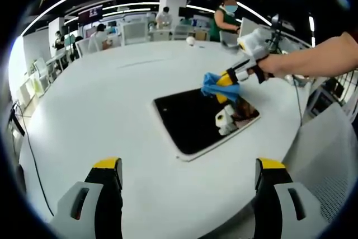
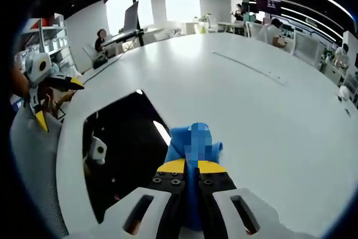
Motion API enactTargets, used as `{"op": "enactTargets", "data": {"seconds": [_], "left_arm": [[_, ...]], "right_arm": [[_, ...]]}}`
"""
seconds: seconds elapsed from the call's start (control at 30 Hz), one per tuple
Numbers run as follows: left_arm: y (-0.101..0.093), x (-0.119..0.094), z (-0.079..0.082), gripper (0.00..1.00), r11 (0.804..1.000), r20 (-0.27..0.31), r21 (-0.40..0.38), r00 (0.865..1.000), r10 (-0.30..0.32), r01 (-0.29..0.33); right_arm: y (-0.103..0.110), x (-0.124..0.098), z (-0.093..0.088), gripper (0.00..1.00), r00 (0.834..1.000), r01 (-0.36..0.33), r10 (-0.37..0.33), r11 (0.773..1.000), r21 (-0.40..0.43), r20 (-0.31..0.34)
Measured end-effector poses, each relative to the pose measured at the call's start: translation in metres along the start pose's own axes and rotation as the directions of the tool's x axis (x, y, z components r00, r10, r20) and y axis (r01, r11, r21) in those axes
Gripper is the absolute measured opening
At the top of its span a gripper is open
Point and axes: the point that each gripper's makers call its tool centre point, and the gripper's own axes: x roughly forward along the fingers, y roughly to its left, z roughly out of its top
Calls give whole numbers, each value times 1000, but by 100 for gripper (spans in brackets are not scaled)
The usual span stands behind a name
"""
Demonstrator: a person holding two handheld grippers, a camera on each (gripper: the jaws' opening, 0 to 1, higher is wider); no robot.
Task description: Wipe the mirror surface with the cleaning cloth until all visible marks leave the cleaned area.
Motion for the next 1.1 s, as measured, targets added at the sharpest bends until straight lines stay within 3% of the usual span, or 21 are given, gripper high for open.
{"op": "enactTargets", "data": {"seconds": [0.3, 0.6, 1.1], "left_arm": [[0, 1, -1, 99, 1000, -1, -3, 1000, -3, 3], [0, 1, -1, 99, 1000, 2, -5, 1000, -2, 2], [0, 1, -1, 99, 1000, 4, -1, 1000, -2, 2]], "right_arm": [[0, -5, 7, 1, 1000, -5, 5, 998, 64, -4], [-1, -15, 21, 1, 1000, 0, -1, 997, 71, 14], [-4, -24, 26, 1, 1000, 11, -12, 997, 77, 21]]}}
